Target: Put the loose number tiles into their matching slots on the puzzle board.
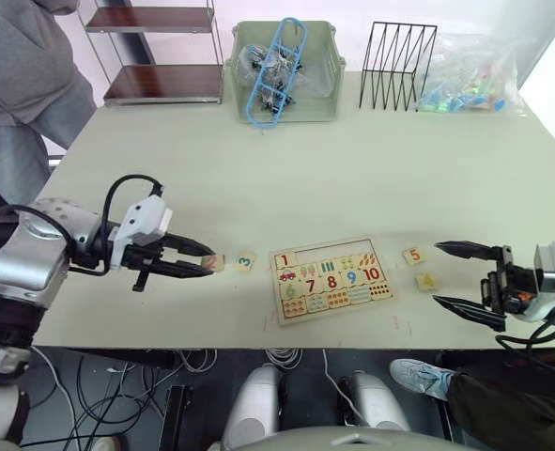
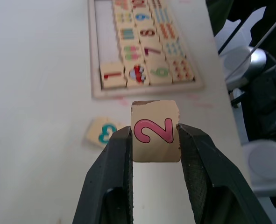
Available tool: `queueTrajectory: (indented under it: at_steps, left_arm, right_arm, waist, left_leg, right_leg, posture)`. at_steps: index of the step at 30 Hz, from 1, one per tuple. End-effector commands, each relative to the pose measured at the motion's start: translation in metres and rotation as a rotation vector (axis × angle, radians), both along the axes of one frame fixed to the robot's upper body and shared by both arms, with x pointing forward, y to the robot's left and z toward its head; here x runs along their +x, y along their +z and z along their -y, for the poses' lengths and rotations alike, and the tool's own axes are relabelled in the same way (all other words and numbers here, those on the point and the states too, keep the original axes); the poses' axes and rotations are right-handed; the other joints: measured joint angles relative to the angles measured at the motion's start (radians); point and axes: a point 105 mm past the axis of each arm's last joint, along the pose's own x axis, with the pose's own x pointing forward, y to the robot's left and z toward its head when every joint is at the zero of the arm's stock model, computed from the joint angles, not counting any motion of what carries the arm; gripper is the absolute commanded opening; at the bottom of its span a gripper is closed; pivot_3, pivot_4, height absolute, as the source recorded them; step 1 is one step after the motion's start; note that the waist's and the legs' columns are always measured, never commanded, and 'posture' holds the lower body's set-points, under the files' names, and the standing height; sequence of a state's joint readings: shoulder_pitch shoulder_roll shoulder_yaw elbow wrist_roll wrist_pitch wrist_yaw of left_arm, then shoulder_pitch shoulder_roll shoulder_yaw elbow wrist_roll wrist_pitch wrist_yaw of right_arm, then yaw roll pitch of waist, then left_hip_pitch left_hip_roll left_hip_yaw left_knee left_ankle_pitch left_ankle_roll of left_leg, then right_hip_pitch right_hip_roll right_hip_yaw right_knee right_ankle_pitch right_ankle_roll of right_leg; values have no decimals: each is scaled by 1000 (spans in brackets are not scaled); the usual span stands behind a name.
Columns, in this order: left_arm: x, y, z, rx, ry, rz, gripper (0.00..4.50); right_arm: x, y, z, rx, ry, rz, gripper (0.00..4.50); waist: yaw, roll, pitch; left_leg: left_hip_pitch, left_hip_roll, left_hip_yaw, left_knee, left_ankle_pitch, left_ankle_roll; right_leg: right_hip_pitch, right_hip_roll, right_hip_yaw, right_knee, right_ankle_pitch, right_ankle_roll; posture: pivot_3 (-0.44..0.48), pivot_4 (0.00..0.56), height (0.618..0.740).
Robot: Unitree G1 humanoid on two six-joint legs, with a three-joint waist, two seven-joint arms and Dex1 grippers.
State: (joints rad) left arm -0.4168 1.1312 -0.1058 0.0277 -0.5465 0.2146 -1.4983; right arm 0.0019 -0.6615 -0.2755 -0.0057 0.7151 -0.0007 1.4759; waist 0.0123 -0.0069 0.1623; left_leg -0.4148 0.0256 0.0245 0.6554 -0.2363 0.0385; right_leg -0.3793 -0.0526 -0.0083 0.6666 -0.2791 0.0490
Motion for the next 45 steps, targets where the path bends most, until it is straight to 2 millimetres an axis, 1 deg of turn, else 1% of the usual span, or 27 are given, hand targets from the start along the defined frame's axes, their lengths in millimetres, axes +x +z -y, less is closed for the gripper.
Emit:
queueTrajectory:
  at_steps: [1,4,8,12,16,19,22,29,38,42,45]
  left_arm:
    - [-2,16,9,-32,36,20,916]
    - [-3,20,15,-57,63,-8,916]
    - [0,26,27,-61,79,14,916]
    - [5,30,48,-39,68,35,916]
    - [10,31,61,-13,68,39,916]
    - [22,24,74,56,89,30,916]
    - [28,19,83,97,75,22,916]
    - [30,7,100,189,24,22,916]
    - [36,-3,120,309,-21,14,916]
    - [39,-13,124,389,-5,0,916]
    - [41,-17,129,426,10,-15,916]
  right_arm:
    - [-3,10,3,8,-13,49,4500]
    - [-3,9,2,11,-19,49,4500]
    - [-4,8,5,13,-30,49,4500]
    - [-4,8,7,13,-39,52,4500]
    - [-5,7,7,14,-41,53,4500]
    - [-3,6,9,13,-43,54,4500]
    - [-2,5,9,13,-41,54,4500]
    - [-2,3,10,14,-45,55,4500]
    - [-5,2,7,21,-54,61,4500]
    - [-6,1,6,24,-59,63,4500]
    - [-7,1,6,24,-66,66,4500]
  waist:
    - [0,0,0]
    - [0,0,0]
    - [-1,0,0]
    - [3,0,0]
    - [1,0,0]
    - [1,0,0]
    - [1,0,0]
    - [0,0,0]
    - [2,-1,1]
    - [1,-1,1]
    - [1,-1,1]
  left_leg:
    - [0,0,0,0,0,0]
    - [0,0,0,0,0,0]
    - [0,0,0,0,0,0]
    - [-1,0,-1,2,0,0]
    - [0,0,0,2,0,0]
    - [0,-1,-1,3,0,0]
    - [0,-2,-1,5,0,0]
    - [0,-2,-1,7,0,0]
    - [-1,-2,-1,10,0,0]
    - [-1,-3,-1,11,0,0]
    - [-1,-2,-1,11,0,0]
  right_leg:
    - [0,0,0,0,0,0]
    - [0,0,0,0,0,0]
    - [0,1,1,0,0,0]
    - [0,2,0,0,0,0]
    - [1,2,1,0,0,0]
    - [1,3,1,0,0,0]
    - [1,4,1,2,0,0]
    - [1,4,2,4,0,0]
    - [1,4,3,6,0,1]
    - [1,4,4,6,-1,1]
    - [1,4,4,7,-1,1]
  posture:
    - [0,150,740]
    - [0,150,740]
    - [0,150,740]
    - [0,150,740]
    - [0,150,740]
    - [0,150,740]
    - [0,150,740]
    - [0,150,740]
    - [0,150,740]
    - [0,150,740]
    - [0,150,740]
